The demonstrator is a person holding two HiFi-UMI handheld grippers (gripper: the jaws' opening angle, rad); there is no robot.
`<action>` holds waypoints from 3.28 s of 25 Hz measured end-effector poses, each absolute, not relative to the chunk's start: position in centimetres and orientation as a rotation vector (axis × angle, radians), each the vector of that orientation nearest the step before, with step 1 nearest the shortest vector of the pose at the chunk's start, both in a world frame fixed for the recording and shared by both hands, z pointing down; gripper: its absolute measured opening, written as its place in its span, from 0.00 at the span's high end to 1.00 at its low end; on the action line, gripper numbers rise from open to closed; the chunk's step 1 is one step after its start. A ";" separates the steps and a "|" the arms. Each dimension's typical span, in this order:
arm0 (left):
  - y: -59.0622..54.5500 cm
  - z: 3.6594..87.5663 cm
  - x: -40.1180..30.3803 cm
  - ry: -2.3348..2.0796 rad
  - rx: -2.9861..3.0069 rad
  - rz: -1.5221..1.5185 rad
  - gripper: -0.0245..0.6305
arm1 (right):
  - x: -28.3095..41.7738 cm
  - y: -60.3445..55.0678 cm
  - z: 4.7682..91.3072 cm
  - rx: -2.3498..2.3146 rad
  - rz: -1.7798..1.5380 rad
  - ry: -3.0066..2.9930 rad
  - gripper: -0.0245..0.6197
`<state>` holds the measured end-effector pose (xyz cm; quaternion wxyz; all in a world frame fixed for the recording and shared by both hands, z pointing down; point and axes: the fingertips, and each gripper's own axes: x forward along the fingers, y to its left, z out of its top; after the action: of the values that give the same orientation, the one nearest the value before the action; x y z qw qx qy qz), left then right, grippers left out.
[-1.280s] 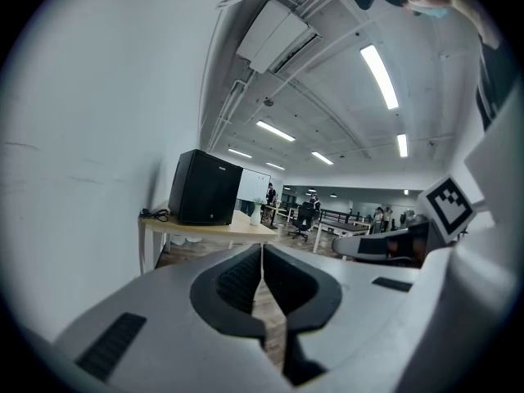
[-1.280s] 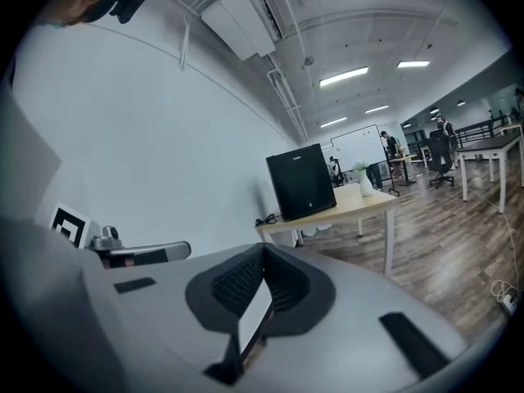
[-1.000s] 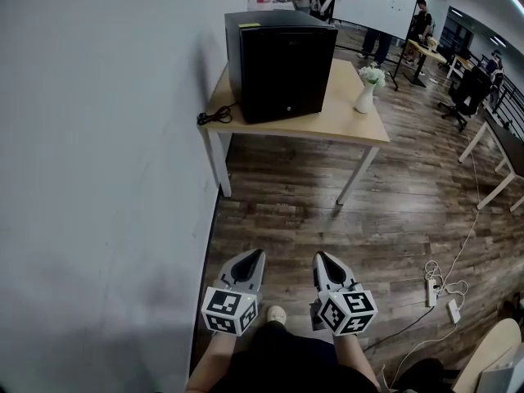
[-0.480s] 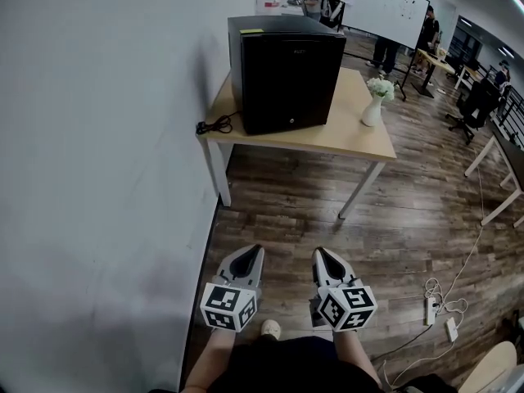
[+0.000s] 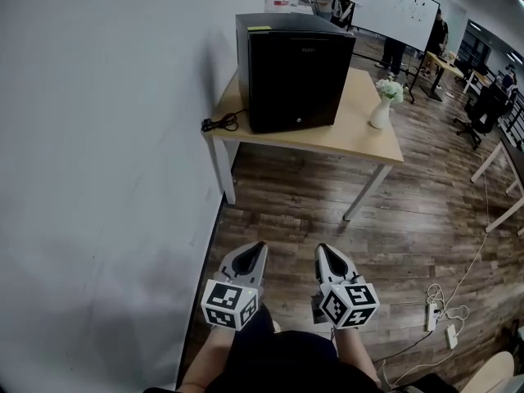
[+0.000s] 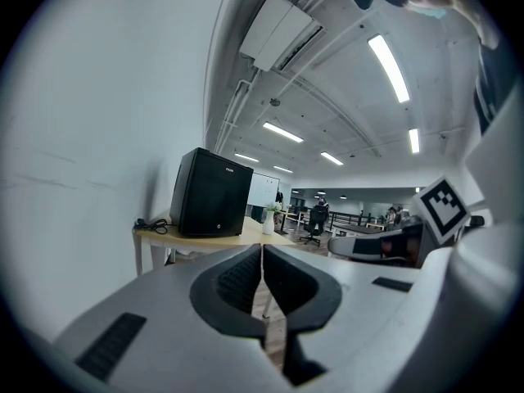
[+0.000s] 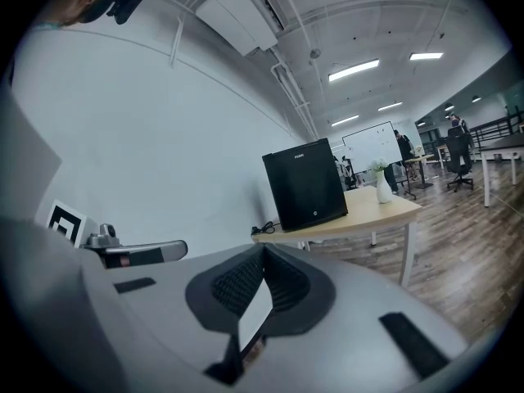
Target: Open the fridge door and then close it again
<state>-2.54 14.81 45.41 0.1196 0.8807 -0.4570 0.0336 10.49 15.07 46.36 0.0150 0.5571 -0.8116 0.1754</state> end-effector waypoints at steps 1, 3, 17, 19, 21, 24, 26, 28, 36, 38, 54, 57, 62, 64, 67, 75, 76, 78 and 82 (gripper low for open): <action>14.9 45.5 -2.7 -1.336 2.571 0.101 0.95 | 10.3 15.1 46.5 1.728 0.550 -2.526 0.99; 15.0 45.7 -2.9 -1.340 2.560 0.104 0.95 | 9.9 15.2 46.9 1.714 0.564 -2.524 0.99; 11.1 46.4 -2.8 -1.342 2.537 0.107 0.95 | 9.6 12.1 48.1 1.692 0.608 -2.509 0.99; 9.9 46.5 -2.8 -1.339 2.537 0.107 0.95 | 9.6 11.0 48.2 1.694 0.608 -2.509 0.99; 8.5 46.6 -2.7 -1.338 2.539 0.107 0.95 | 9.7 9.7 48.1 1.695 0.608 -2.510 0.99; 6.2 46.3 -2.4 -1.334 2.545 0.103 0.95 | 10.0 7.6 48.0 1.701 0.606 -2.507 0.99; 4.5 46.1 -2.2 -1.333 2.549 0.100 0.95 | 10.1 6.0 47.9 1.704 0.606 -2.506 0.99; 2.8 45.9 -2.1 -1.331 2.552 0.098 0.95 | 10.1 4.3 47.8 1.704 0.606 -2.507 0.99; -3.9 44.9 -2.5 -1.318 2.560 0.106 0.95 | 9.3 -2.2 47.2 1.700 0.618 -2.509 0.99; -5.6 45.0 -2.7 -1.312 2.561 0.108 0.95 | 9.1 -3.8 47.2 1.703 0.619 -2.506 0.99; -16.6 44.7 -3.1 -1.260 2.586 0.105 0.95 | 8.4 -14.6 47.1 1.741 0.618 -2.470 0.99; -18.4 44.8 -3.3 -1.260 2.587 0.110 0.95 | 8.2 -16.3 47.2 1.746 0.617 -2.467 0.99; -21.4 44.8 -3.5 -1.247 2.597 0.108 0.95 | 8.1 -19.1 47.3 1.756 0.601 -2.455 0.99; -22.4 44.9 -3.4 -1.238 2.604 0.105 0.95 | 8.1 -20.0 47.5 1.757 0.592 -2.448 0.99; -23.8 45.1 -3.4 -1.225 2.615 0.104 0.95 | 8.1 -21.6 47.7 1.757 0.574 -2.446 0.99; -26.6 44.9 -4.3 -1.222 2.621 0.108 0.95 | 7.3 -25.6 45.8 1.703 0.452 -2.483 0.99; -26.8 44.8 -4.4 -1.219 2.621 0.107 0.95 | 7.4 -26.1 45.3 1.691 0.428 -2.487 0.99; -27.1 44.6 -4.6 -1.216 2.620 0.106 0.95 | 7.5 -27.0 44.4 1.659 0.385 -2.499 0.99; -27.9 44.4 -4.7 -1.225 2.620 0.098 0.95 | 8.0 -29.3 42.4 1.600 0.302 -2.524 0.99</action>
<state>-4.74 -27.87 44.43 0.1235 0.8985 -0.4199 0.0338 8.02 -29.31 42.36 0.0691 0.5314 -0.8383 0.1004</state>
